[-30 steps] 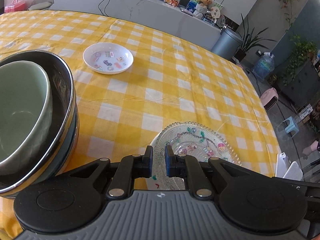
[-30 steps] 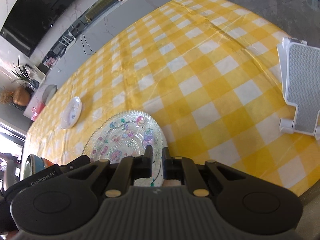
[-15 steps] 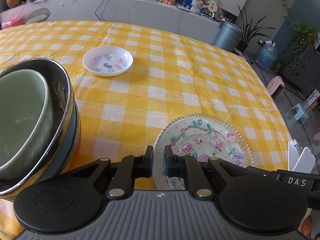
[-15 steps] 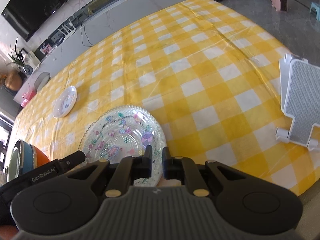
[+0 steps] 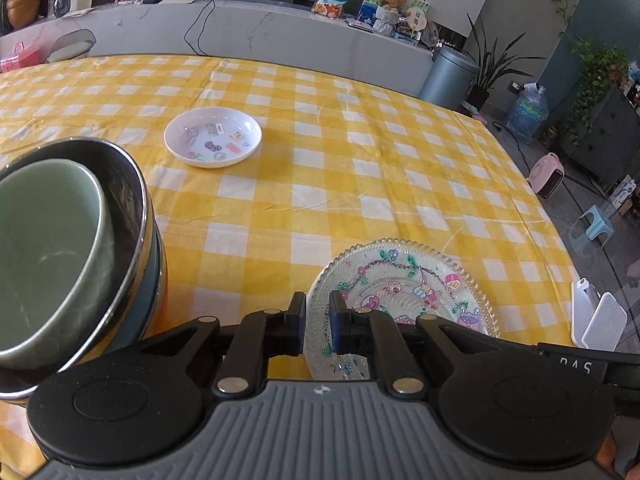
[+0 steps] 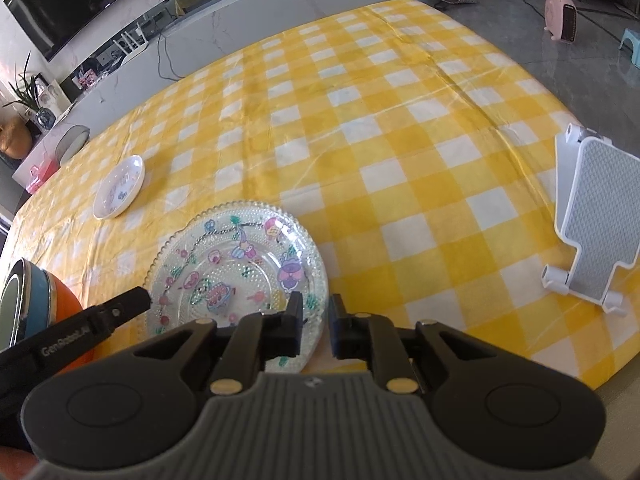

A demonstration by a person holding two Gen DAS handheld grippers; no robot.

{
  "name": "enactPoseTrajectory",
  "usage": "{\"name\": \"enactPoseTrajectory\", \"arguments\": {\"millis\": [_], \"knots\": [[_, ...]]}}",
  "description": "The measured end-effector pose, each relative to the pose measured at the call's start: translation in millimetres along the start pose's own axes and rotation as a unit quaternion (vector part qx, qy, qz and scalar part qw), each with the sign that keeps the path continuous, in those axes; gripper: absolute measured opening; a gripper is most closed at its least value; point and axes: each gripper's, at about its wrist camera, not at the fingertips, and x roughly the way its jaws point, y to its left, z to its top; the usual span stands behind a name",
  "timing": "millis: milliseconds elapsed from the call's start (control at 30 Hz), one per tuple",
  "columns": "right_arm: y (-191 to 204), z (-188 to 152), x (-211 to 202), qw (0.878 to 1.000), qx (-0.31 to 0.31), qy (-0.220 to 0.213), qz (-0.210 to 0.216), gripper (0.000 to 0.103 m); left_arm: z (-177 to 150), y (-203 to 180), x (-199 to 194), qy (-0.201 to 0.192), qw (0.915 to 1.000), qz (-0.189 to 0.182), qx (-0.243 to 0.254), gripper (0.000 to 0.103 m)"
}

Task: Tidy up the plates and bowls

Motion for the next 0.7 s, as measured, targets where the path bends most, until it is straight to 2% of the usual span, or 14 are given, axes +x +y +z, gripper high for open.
{"name": "enactPoseTrajectory", "arguments": {"millis": [67,100,200,333,433,533,700], "knots": [[0.4,-0.1,-4.2,1.0,-0.001,-0.011,0.004,0.017,2.5,0.0,-1.9,0.003,1.0,0.0,0.002,0.012],[0.8,-0.1,-6.8,1.0,-0.003,-0.019,0.005,0.025,4.2,0.1,-2.7,0.007,1.0,0.0,0.005,0.012],[3.6,1.0,-14.1,0.999,-0.013,-0.045,0.012,0.032,11.0,0.5,-5.0,0.023,0.9996,0.002,0.015,0.016],[12.3,5.3,-9.7,0.999,-0.035,-0.037,0.003,0.036,24.8,4.4,-5.6,0.062,0.9979,0.002,0.017,0.018],[19.4,11.1,-5.5,0.999,-0.044,-0.025,0.008,0.038,40.1,8.6,-9.6,0.086,0.9961,-0.011,0.018,0.018],[31.4,19.2,-4.2,0.998,-0.058,-0.022,0.023,0.039,59.4,9.2,-18.1,0.091,0.995,-0.016,0.039,0.018],[59.9,39.9,-5.4,0.995,-0.081,-0.024,0.046,0.044,98.8,18.8,-29.3,0.098,0.9934,-0.021,0.056,0.026]]}}
